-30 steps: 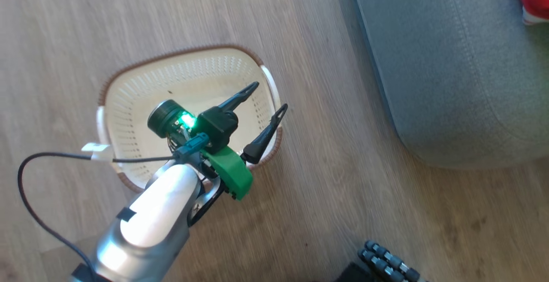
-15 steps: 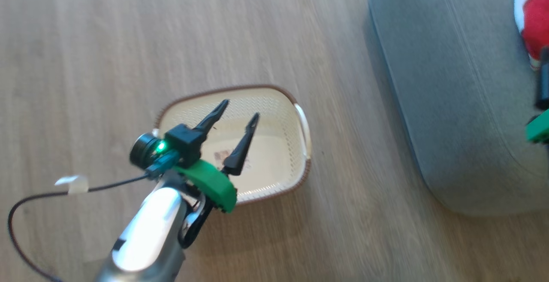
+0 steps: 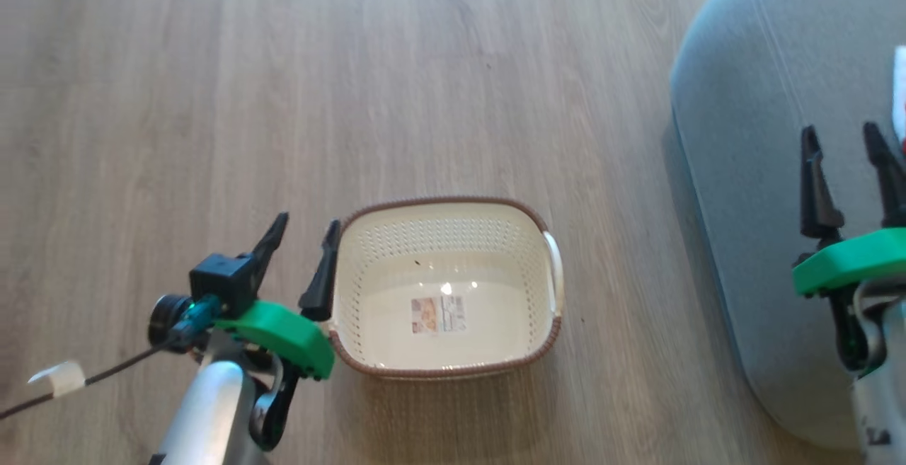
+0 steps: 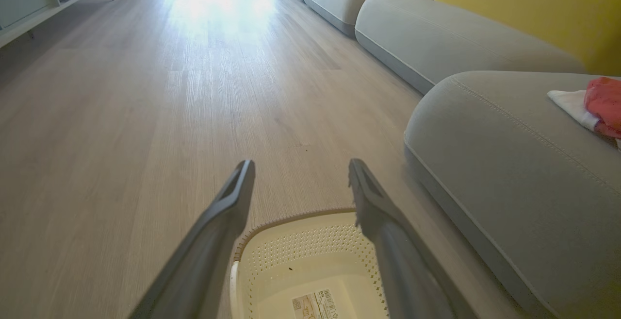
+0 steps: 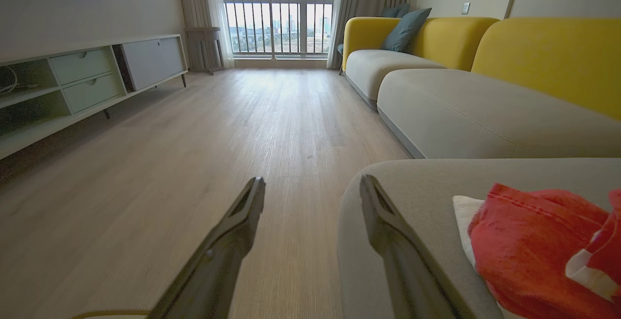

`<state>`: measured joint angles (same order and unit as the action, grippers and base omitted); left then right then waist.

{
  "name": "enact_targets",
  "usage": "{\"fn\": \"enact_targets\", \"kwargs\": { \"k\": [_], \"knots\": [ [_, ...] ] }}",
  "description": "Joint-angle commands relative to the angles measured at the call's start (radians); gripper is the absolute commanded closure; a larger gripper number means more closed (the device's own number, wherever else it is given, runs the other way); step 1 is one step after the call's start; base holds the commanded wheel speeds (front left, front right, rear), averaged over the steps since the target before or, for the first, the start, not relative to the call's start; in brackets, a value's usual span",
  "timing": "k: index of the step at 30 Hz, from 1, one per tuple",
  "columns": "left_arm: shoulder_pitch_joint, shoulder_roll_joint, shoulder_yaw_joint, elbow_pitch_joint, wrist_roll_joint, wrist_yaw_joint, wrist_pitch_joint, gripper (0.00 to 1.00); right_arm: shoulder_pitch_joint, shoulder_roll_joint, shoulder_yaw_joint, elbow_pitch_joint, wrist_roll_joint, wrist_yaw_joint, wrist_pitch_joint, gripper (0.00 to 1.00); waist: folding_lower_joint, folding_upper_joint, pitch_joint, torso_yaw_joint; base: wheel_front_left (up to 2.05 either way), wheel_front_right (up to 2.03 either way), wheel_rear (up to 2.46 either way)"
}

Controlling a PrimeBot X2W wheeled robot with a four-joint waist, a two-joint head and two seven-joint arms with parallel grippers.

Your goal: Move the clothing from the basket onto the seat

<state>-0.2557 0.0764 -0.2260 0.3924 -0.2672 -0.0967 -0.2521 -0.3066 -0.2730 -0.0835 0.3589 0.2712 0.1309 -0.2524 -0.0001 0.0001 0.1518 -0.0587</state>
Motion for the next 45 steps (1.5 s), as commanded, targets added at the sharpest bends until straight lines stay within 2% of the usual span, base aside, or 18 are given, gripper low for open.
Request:
{"fn": "enact_targets", "kwargs": {
  "k": [1, 11, 18, 24, 35, 45],
  "knots": [
    [-0.007, 0.000, 0.059, -0.033, 0.014, 0.007, -0.010, 0.00, 0.010, 0.003, 0.020, -0.053, -0.012, 0.000, -0.008, 0.00, 0.0001, -0.0001, -0.036, 0.033, 0.00, 0.00, 0.00],
    [0.065, -0.019, 0.158, -0.051, 0.053, -0.002, -0.010, 0.00, 0.101, 0.069, 0.062, -0.088, -0.032, 0.000, -0.009, 0.00, 0.0001, -0.0001, -0.106, 0.058, 0.00, 0.00, 0.00],
    [0.107, -0.024, 0.195, -0.061, 0.076, -0.005, -0.010, 0.00, 0.133, 0.085, 0.111, -0.089, -0.050, 0.000, -0.009, 0.00, 0.0001, -0.0001, -0.134, 0.045, 0.00, 0.00, 0.00],
    [0.127, -0.026, 0.234, -0.112, 0.103, 0.014, -0.010, 0.00, 0.146, 0.088, 0.140, -0.074, -0.051, 0.000, -0.009, 0.00, 0.0001, -0.0001, -0.136, 0.038, 0.00, 0.00, 0.00],
    [0.142, -0.026, 0.242, -0.151, 0.108, 0.040, -0.010, 0.00, 0.149, 0.099, 0.157, -0.025, -0.052, 0.000, -0.009, 0.00, 0.0001, -0.0001, -0.128, 0.032, 0.00, 0.00, 0.00],
    [0.139, -0.026, 0.243, -0.172, 0.096, 0.025, -0.010, 0.00, 0.134, 0.104, 0.157, -0.015, -0.049, 0.000, -0.009, 0.00, 0.0001, -0.0001, -0.118, 0.033, 0.00, 0.00, 0.00]
  ]
}}
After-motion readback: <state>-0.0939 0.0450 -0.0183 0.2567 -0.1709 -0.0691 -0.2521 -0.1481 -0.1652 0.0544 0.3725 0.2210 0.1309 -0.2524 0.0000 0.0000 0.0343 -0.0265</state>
